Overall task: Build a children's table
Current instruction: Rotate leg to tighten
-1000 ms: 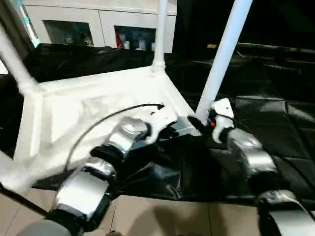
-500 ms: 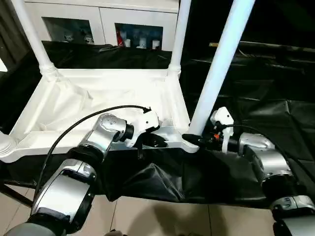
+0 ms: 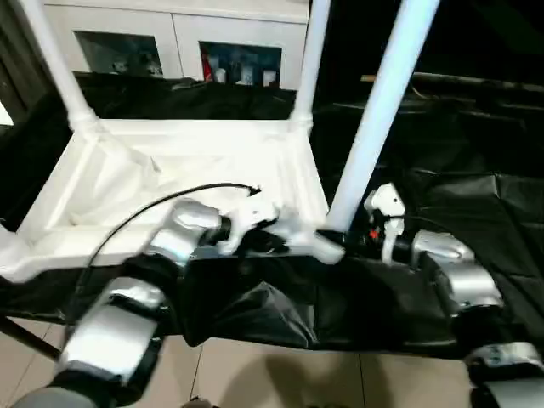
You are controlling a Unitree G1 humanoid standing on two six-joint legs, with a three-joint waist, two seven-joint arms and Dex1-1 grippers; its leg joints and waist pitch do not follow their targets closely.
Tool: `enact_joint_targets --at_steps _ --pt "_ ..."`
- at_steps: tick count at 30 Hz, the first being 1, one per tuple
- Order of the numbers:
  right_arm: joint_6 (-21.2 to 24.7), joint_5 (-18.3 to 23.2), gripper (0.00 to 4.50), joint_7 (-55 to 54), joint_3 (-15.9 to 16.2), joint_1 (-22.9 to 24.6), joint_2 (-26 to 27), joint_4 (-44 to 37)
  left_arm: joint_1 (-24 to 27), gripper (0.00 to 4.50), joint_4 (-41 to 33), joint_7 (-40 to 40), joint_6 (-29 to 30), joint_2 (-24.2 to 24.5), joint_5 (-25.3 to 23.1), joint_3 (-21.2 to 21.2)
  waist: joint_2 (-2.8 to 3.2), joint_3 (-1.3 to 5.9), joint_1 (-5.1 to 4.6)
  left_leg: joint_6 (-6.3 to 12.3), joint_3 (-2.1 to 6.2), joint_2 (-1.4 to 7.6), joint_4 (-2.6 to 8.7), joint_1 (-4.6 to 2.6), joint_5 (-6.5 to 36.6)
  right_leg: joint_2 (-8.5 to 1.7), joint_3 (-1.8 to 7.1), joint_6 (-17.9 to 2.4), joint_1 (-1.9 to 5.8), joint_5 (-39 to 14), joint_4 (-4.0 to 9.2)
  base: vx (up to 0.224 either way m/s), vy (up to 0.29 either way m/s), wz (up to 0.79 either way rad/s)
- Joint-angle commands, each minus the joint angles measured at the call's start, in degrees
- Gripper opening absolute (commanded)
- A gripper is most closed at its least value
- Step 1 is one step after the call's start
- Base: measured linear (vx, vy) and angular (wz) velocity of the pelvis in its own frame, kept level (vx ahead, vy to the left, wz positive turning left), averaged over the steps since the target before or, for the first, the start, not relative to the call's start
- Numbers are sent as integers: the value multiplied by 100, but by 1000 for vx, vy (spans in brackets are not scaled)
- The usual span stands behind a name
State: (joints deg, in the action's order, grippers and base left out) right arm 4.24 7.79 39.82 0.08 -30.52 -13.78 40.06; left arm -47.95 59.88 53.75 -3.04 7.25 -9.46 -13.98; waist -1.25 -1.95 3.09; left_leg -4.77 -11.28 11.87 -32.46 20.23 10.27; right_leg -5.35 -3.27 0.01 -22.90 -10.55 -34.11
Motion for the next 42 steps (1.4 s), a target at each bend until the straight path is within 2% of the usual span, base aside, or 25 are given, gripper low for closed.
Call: enact_joint_targets --at_steps 1,3,4,6,11,12,14,15,16,17,18,20,22,26,28,30,34,36,37,38,41,42 --pt "271 -193 202 -569 121 106 260 456 -38 0 180 -856 146 -294 67 191 -60 248 -19 156 57 117 366 -48 1566 -269 195 -1056 195 -2097 515 0 0 0" --pt "485 -129 202 -1670 -162 -66 687 666 -117 0 221 -1301 361 -691 -12 124 -57 253 -21 147 61 107 374 -33 1508 -264 209 -988 195 -2079 514 0 0 0" --pt "484 -139 201 -1952 -203 -113 811 725 -129 0 220 -1382 412 -820 -38 86 -36 258 -27 129 69 110 380 -36 1534 -260 202 -980 196 -2045 518 0 0 0" --pt "516 -143 201 -2344 -248 -213 1035 837 -140 0 208 -1417 454 -1021 -74 5 -33 258 -28 160 61 105 379 -33 1539 -249 202 -989 196 -1909 520 0 0 0" --pt "89 -463 201 -2526 -16 -383 1260 958 -172 0 288 -1393 386 -1186 -109 -65 -11 263 -71 164 72 89 389 -23 1768 -242 192 -911 192 -2004 547 0 0 0" --pt "-81 -404 257 -2324 -37 -384 1284 913 -185 0 339 -1397 345 -1115 -121 -55 -7 263 -71 180 75 90 391 -22 1781 -245 192 -920 197 -1983 545 0 0 0" --pt "-120 -325 271 -2175 -105 -377 1259 869 -187 0 357 -1325 267 -1014 -127 -53 -29 267 -79 214 72 91 389 -17 1794 -242 190 -940 199 -1939 543 0 0 0" --pt "-109 -291 271 -2081 -113 -370 1234 838 -182 0 355 -1282 258 -976 -122 -45 -22 264 -78 246 71 86 386 -5 1760 -244 193 -956 206 -1902 537 0 0 0" --pt "-98 -226 290 -1915 -126 -363 1190 794 -173 0 349 -1203 250 -906 -115 -27 -19 264 -79 276 74 93 389 -1 1748 -245 192 -969 212 -1866 534 0 0 0" --pt "-121 -202 290 -1772 -110 -342 1139 742 -157 0 332 -1112 224 -857 -104 -25 -35 266 -81 297 70 94 388 1 1711 -248 193 -985 216 -1835 531 0 0 0" --pt "-146 -123 290 -1220 -48 -256 936 563 -90 0 277 -794 128 -667 -88 -37 -35 267 -73 316 70 94 384 0 1694 -253 193 -997 220 -1816 531 0 0 0" --pt "-171 -114 290 -767 15 -181 751 441 -31 0 230 -508 54 -507 -69 -52 -37 274 -57 427 62 103 371 18 1589 -256 198 -1053 242 -1584 510 0 0 0" --pt "-188 -109 290 -398 96 -111 573 345 12 0 192 -288 8 -383 -46 -53 -44 278 -51 483 67 103 368 39 1436 -268 182 -1079 262 -1582 499 0 0 0" --pt "-142 -20 290 513 253 67 113 61 142 0 30 442 -196 -51 78 -48 -46 291 -30 596 58 119 340 46 1171 -268 173 -1285 286 -1114 445 0 0 0" --pt "-22 138 290 1317 306 212 -248 -232 256 0 -132 1212 -258 249 210 -68 -36 285 -18 660 52 134 336 35 1125 -268 173 -1399 290 -952 425 0 0 0" --pt "11 162 290 1531 304 242 -339 -300 290 0 -180 1472 -242 347 241 -87 -20 283 8 675 38 154 335 43 1092 -252 166 -1473 292 -835 397 0 0 0" --pt "133 248 290 1994 350 255 -563 -405 352 0 -252 2063 -166 677 221 -169 11 290 38 598 25 183 327 10 1110 -252 167 -1634 275 -554 340 0 0 0" --pt "157 249 290 2103 391 256 -613 -415 357 0 -259 2149 -155 757 237 -156 5 295 54 572 21 175 321 8 1087 -262 169 -1661 284 -496 331 0 0 0" --pt "167 246 290 2147 408 259 -633 -420 359 0 -273 2187 -147 791 248 -149 -21 292 56 564 18 172 322 12 1068 -261 169 -1656 285 -491 331 0 0 0" --pt "192 254 275 2197 421 266 -652 -434 364 0 -298 2225 -138 818 260 -145 -12 294 64 557 19 171 320 11 1063 -265 169 -1655 288 -500 325 0 0 0" --pt "245 262 275 2281 459 304 -617 -479 350 0 -311 2173 -137 820 277 -110 -23 292 74 550 16 168 316 14 1005 -268 172 -1622 288 -535 326 0 0 0" --pt "250 257 263 2276 467 315 -600 -489 350 0 -318 2131 -147 814 280 -98 -32 289 76 545 14 167 317 15 1014 -270 172 -1611 287 -568 333 0 0 0"
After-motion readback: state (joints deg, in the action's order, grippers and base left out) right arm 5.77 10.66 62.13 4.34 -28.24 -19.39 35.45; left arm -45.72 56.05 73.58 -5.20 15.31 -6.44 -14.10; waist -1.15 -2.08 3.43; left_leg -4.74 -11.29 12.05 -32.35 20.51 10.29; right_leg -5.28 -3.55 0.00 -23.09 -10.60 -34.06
